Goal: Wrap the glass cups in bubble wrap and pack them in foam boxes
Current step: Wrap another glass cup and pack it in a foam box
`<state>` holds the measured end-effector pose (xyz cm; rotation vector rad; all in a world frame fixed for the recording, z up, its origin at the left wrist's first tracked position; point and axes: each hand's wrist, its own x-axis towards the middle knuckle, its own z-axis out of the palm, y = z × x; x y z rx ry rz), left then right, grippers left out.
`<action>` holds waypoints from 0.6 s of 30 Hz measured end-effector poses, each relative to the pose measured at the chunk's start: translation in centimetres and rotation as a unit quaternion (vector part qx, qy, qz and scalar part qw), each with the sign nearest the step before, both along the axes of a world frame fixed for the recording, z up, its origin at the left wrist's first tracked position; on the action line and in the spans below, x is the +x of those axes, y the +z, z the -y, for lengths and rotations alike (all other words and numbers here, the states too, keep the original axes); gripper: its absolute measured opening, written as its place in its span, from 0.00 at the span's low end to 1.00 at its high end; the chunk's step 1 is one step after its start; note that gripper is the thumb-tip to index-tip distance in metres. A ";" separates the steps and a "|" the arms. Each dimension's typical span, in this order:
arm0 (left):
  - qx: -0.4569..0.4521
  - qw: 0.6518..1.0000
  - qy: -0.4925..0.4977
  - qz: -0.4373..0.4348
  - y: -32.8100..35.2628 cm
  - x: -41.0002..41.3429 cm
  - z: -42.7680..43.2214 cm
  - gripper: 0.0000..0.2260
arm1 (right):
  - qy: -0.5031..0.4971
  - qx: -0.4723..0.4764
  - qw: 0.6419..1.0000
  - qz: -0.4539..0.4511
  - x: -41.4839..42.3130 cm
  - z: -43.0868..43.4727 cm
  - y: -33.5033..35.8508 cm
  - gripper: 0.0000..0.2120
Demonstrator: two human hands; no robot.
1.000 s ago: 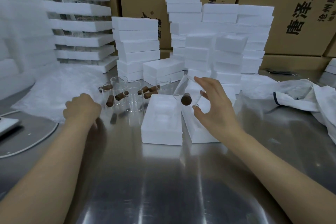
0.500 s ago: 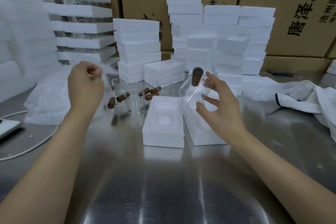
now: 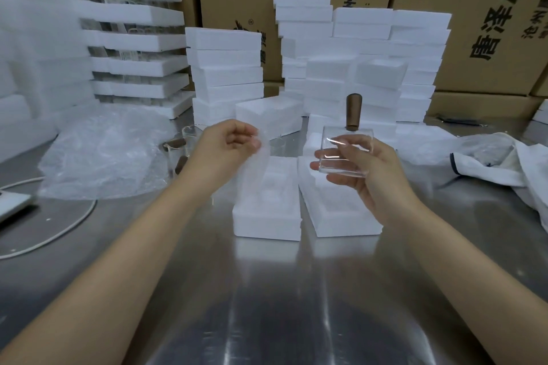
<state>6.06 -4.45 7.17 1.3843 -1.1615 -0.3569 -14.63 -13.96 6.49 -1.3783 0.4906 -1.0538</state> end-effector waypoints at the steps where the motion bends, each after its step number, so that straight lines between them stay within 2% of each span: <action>1: -0.002 1.000 -0.003 0.012 -0.2 -0.1 0.0 0.07 | 0.002 0.003 1.000 0.002 0.0 -0.1 0.0 0.07; 8: -0.001 0.987 -0.068 0.148 -0.5 -0.2 -0.1 0.15 | 0.022 0.030 0.999 0.031 0.1 -0.4 -0.2 0.05; 10: -0.005 0.983 -0.072 0.167 -0.4 -0.3 -0.1 0.18 | 0.030 0.018 0.998 0.046 0.1 -0.4 -0.1 0.09; 13: -0.012 0.982 -0.070 0.176 -0.4 -0.3 -0.2 0.24 | 0.042 -0.014 0.998 0.054 0.1 -0.5 0.1 0.06; 15: -0.018 0.983 -0.053 0.177 -0.5 -0.3 -0.3 0.28 | 0.060 -0.017 0.997 0.052 0.1 -0.6 0.2 0.11; 18: -0.027 0.980 -0.010 0.197 -0.8 -0.3 -0.3 0.28 | 0.082 -0.020 0.996 0.036 0.1 -0.7 0.1 0.08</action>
